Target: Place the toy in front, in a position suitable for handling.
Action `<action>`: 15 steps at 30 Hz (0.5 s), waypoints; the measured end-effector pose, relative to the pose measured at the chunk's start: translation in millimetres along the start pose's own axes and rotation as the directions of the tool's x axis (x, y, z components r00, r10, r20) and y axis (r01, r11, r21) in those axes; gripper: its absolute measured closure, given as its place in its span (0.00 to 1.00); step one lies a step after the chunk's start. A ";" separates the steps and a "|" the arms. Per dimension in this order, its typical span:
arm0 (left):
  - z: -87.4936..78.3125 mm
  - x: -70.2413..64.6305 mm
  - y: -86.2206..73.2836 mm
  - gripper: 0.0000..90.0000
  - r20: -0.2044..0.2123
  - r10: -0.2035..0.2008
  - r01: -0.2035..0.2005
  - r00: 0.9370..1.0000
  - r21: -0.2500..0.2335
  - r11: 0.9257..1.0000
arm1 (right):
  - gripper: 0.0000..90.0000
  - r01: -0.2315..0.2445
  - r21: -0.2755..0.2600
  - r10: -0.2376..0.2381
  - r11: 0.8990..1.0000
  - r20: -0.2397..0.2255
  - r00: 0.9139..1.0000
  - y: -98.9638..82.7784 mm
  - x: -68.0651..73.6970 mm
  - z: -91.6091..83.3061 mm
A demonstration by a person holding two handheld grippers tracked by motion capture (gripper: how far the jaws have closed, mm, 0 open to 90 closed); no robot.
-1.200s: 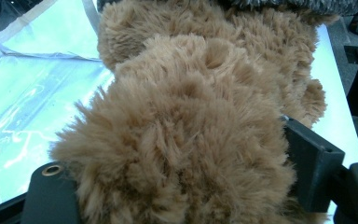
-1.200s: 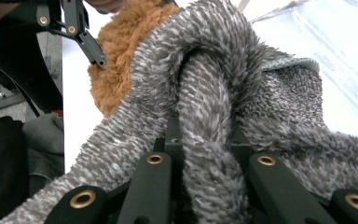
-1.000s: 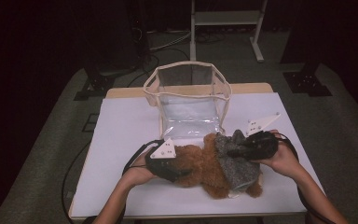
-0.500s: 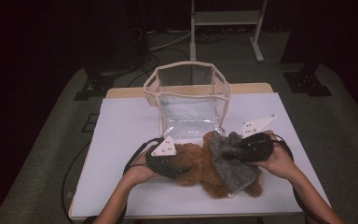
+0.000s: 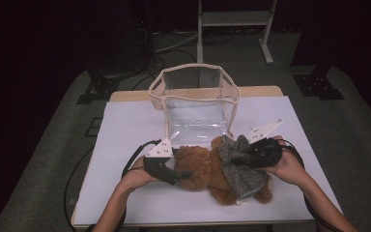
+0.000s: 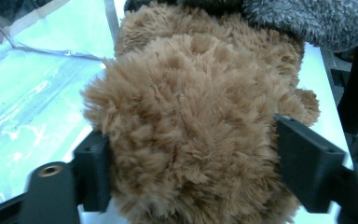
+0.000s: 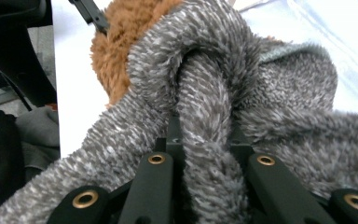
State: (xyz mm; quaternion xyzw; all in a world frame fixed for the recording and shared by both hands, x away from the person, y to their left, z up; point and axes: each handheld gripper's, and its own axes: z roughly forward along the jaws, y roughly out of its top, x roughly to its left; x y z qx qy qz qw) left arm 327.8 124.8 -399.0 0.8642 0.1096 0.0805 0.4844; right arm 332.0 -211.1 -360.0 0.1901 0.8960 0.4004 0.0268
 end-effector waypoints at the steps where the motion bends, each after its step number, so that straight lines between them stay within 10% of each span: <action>1: 1.9 -0.7 -1.1 0.29 -0.001 -0.003 0.003 1.000 -0.003 1.000 | 0.85 0.009 0.000 -0.009 1.000 0.005 1.000 2.7 0.6 0.4; 15: 5.7 -4.8 -1.8 0.33 -0.006 0.015 -0.015 1.000 0.012 1.000 | 0.85 0.070 -0.015 -0.070 0.997 -0.015 0.997 37.6 0.4 21.4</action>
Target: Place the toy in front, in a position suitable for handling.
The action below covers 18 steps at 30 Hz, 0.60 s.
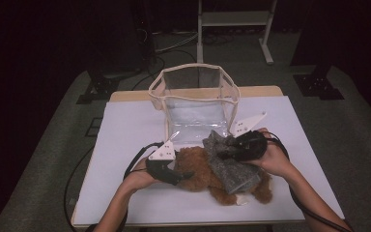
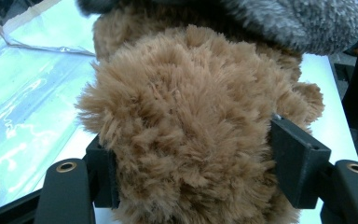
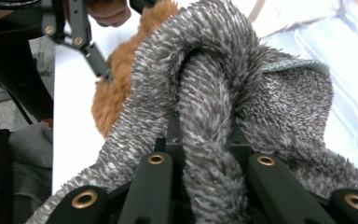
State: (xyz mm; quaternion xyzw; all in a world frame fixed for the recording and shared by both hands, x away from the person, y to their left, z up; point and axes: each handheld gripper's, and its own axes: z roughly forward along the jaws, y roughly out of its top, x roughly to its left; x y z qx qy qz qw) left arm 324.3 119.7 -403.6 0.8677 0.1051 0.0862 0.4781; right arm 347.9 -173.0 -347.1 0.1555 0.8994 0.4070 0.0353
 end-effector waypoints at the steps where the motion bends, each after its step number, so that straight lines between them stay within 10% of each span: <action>1: -0.3 -0.5 -0.3 0.33 -0.002 0.005 -0.005 1.000 0.001 1.000 | 0.85 0.002 0.003 -0.002 1.000 0.002 1.000 1.2 -0.4 0.8; 8: -2.7 -1.1 0.8 0.32 0.018 0.005 -0.006 1.000 0.008 1.000 | 0.86 -0.071 0.012 0.071 0.997 -0.001 0.997 -20.3 -9.8 -0.2; 14: 0.9 -2.6 6.2 0.08 0.025 -0.012 0.010 1.000 0.058 0.998 | 0.87 -0.073 -0.015 0.072 0.997 -0.030 0.997 -36.7 7.1 -3.7; 18: 3.6 -5.7 3.8 0.24 0.042 0.001 -0.003 0.999 0.062 0.998 | 0.86 -0.027 0.012 0.027 1.000 0.003 1.000 -26.0 14.4 -7.3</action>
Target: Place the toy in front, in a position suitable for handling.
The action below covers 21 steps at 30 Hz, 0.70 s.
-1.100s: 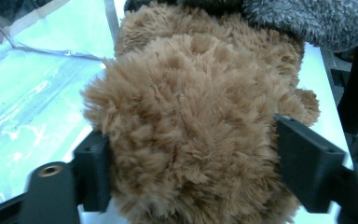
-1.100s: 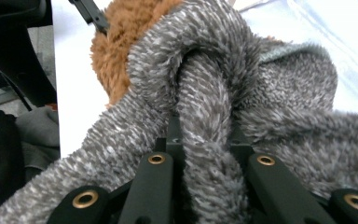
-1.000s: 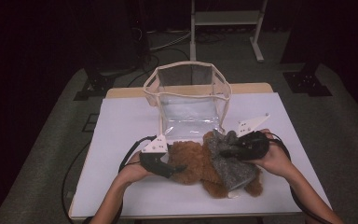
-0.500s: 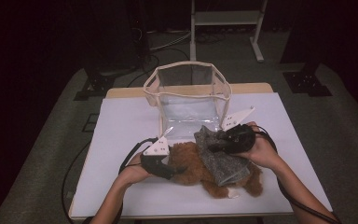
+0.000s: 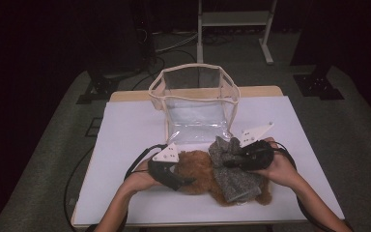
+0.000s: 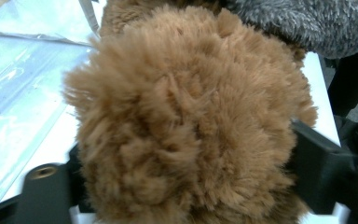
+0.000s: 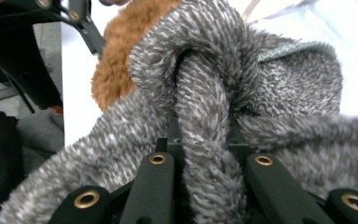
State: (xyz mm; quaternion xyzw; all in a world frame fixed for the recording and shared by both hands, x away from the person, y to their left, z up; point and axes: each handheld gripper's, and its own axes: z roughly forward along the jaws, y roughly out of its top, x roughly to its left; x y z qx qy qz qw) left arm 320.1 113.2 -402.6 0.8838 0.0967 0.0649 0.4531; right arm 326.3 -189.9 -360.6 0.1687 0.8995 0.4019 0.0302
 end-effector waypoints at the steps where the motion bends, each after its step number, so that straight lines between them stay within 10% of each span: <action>1: -0.2 -1.6 0.8 0.27 -0.006 0.011 -0.011 1.000 0.001 1.000 | 0.86 0.013 -0.001 -0.013 1.000 0.001 1.000 4.1 -0.3 0.2; 11: -0.9 -4.8 2.1 0.30 -0.018 0.050 -0.050 0.999 0.025 0.998 | 0.86 0.059 0.007 -0.059 0.998 -0.029 0.998 33.2 -1.7 23.5; 21: -0.8 -5.2 2.5 0.30 -0.024 0.050 -0.049 0.998 0.026 0.998 | 0.86 -0.073 -0.020 0.074 0.997 0.043 0.996 -18.6 -22.3 -24.6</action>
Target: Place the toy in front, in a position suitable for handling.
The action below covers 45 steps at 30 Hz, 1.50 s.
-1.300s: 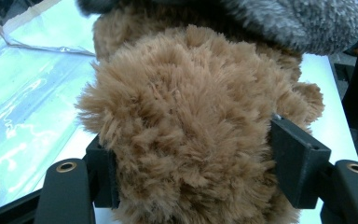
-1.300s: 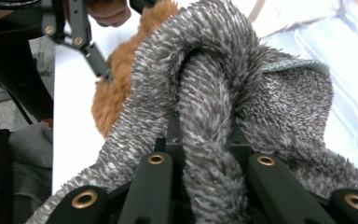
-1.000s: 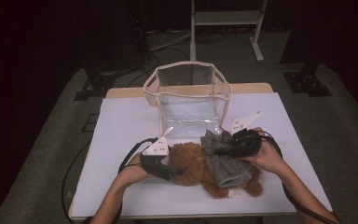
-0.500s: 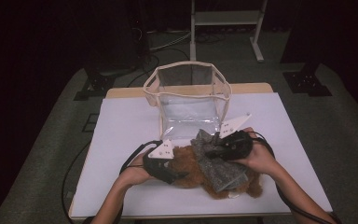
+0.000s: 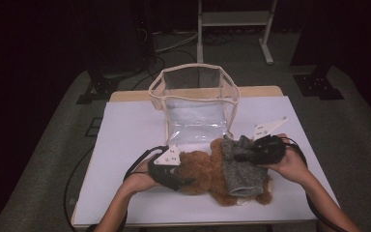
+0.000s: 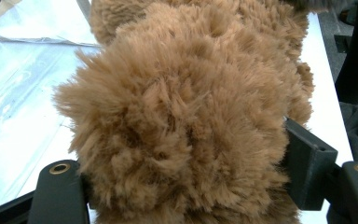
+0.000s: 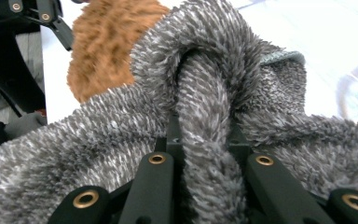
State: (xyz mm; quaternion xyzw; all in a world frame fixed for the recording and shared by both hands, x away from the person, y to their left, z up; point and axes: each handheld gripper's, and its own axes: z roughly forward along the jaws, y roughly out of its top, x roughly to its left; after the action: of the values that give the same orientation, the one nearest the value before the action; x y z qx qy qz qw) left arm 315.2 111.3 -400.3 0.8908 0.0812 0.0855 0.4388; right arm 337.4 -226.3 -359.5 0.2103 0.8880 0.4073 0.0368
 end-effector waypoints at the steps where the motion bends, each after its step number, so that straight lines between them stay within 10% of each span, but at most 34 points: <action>1: 0.0 0.2 -0.1 0.30 0.000 -0.001 0.001 1.000 0.000 1.000 | 0.86 -0.012 -0.004 0.012 1.000 0.012 1.000 -4.2 -3.2 -4.8; 13: -0.2 0.4 0.2 0.30 -0.005 0.002 -0.002 1.000 0.006 1.000 | 0.86 -0.161 -0.024 0.163 0.987 0.061 0.985 -27.9 -48.8 -13.5; 21: 1.2 1.5 0.2 0.30 -0.007 -0.014 0.014 1.000 -0.006 1.000 | 0.86 -0.032 -0.023 0.032 0.999 0.015 0.999 -3.8 -8.7 -13.0; 27: 0.3 2.2 -0.7 0.29 -0.012 -0.013 0.013 1.000 -0.006 1.000 | 0.86 0.099 0.020 -0.098 0.995 -0.045 0.994 24.6 22.5 16.8; 37: 0.1 4.7 -0.4 0.29 -0.014 -0.027 0.026 1.000 -0.024 0.999 | 0.86 0.033 0.023 -0.033 0.999 -0.001 0.999 4.3 10.5 -5.6; 45: -0.3 3.9 -1.2 0.29 -0.010 -0.023 0.023 1.000 -0.023 0.999 | 0.85 0.095 0.027 -0.094 0.995 -0.016 0.995 21.8 20.0 13.9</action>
State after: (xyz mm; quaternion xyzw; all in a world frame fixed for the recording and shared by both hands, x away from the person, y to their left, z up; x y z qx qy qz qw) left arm 318.8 113.1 -400.8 0.8844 0.0928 0.0857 0.4494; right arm 330.0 -195.8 -350.5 0.1656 0.9027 0.3944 0.0466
